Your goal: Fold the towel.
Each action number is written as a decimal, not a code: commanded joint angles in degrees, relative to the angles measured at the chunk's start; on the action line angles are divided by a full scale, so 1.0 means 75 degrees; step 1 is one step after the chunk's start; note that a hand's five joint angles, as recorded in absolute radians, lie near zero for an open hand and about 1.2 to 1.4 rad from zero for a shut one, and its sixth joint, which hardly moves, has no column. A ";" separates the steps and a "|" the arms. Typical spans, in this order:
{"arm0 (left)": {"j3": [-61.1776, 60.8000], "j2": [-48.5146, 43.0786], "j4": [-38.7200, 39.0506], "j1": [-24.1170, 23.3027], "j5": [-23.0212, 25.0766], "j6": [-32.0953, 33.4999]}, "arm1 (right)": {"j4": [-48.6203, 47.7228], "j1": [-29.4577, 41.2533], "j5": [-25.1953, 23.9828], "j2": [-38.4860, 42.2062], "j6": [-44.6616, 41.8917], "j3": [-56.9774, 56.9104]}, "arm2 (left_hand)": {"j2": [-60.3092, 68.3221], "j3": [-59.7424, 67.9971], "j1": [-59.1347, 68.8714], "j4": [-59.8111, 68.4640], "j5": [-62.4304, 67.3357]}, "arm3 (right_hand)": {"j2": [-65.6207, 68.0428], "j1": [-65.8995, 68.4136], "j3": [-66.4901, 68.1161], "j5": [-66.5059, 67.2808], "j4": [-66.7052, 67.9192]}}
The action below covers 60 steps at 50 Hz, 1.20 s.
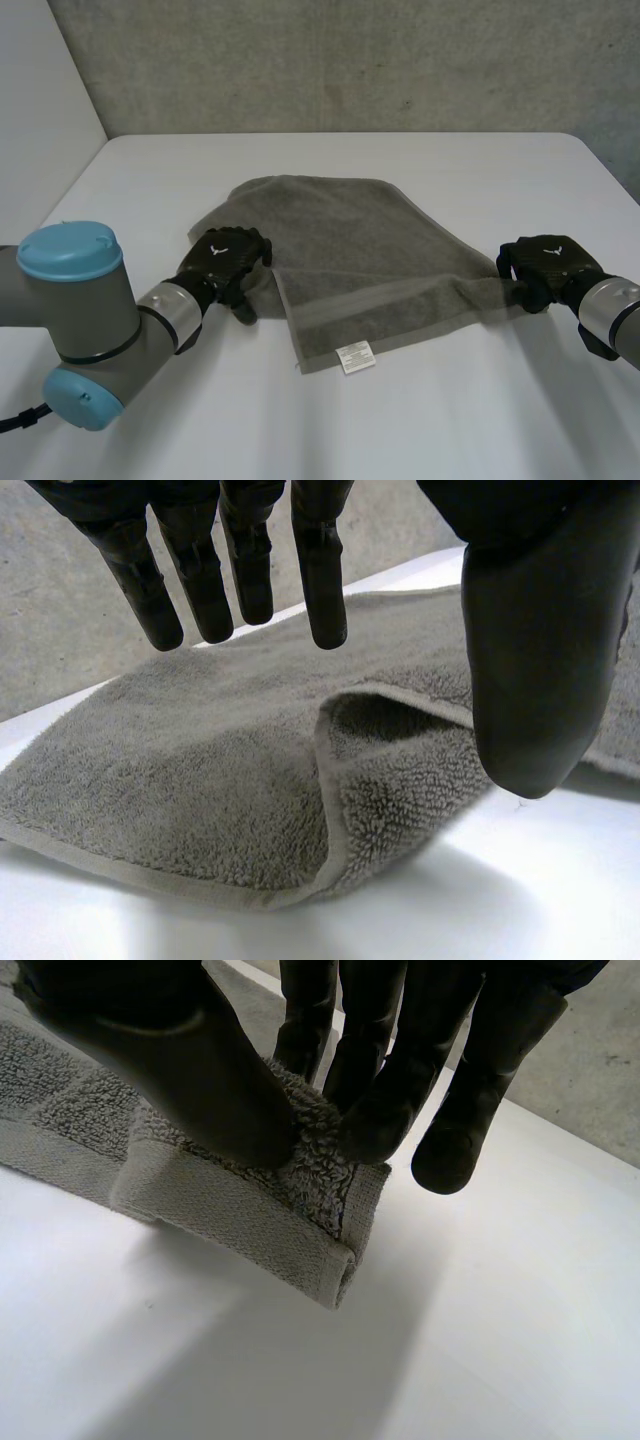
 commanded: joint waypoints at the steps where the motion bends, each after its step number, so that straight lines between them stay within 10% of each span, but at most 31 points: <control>1: 0.0179 -0.0305 -0.0043 0.0013 -0.0070 0.0566 | 0.0001 -0.0027 0.0002 0.0022 0.0002 -0.0034 | 0.0062 0.0065 0.0050 0.0081 0.0031 | 0.0796 0.0589 0.0290 0.0449 0.0431; 46: 0.1105 -0.1219 -0.0371 0.0013 -0.0116 0.0589 | 0.0024 -0.0027 -0.0057 0.0127 -0.0045 0.0001 | 0.0735 0.0738 0.0723 0.0754 0.0704 | 0.0796 0.0589 0.0290 0.0449 0.0431; 60: 0.1351 -0.1325 -0.0676 0.0013 -0.0116 0.0543 | 0.0024 -0.0015 -0.0092 0.0127 -0.0045 -0.0011 | 0.5641 0.5643 0.5629 0.5660 0.5610 | 0.0796 0.0589 0.0290 0.0449 0.0431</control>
